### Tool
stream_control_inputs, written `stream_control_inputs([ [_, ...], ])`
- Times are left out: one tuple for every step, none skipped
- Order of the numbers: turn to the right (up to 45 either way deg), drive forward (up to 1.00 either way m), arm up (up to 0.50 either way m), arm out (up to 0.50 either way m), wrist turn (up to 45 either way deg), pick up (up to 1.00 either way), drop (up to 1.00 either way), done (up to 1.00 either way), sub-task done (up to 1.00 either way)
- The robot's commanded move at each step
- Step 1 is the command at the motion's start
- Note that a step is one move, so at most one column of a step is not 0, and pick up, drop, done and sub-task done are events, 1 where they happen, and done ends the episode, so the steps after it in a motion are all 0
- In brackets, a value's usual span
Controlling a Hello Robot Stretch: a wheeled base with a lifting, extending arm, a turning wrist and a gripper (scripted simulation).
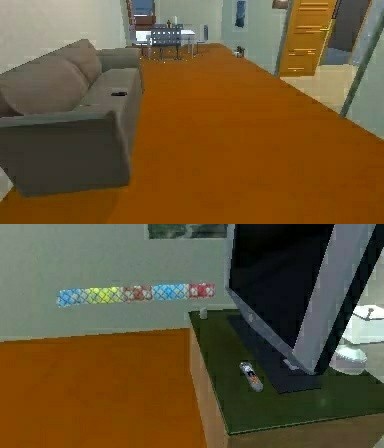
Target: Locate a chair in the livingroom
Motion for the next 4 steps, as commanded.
stream_control_inputs([
  [0.0,1.00,0.00,0.00,0.0,0.00,0.00,0.00,0.00],
  [-12.0,0.00,0.00,0.00,0.0,0.00,0.00,0.00,0.00],
  [0.0,0.20,0.00,0.00,0.0,0.00,0.00,0.00,0.00],
  [3.0,0.00,0.00,0.00,0.0,0.00,0.00,0.00,0.00],
])
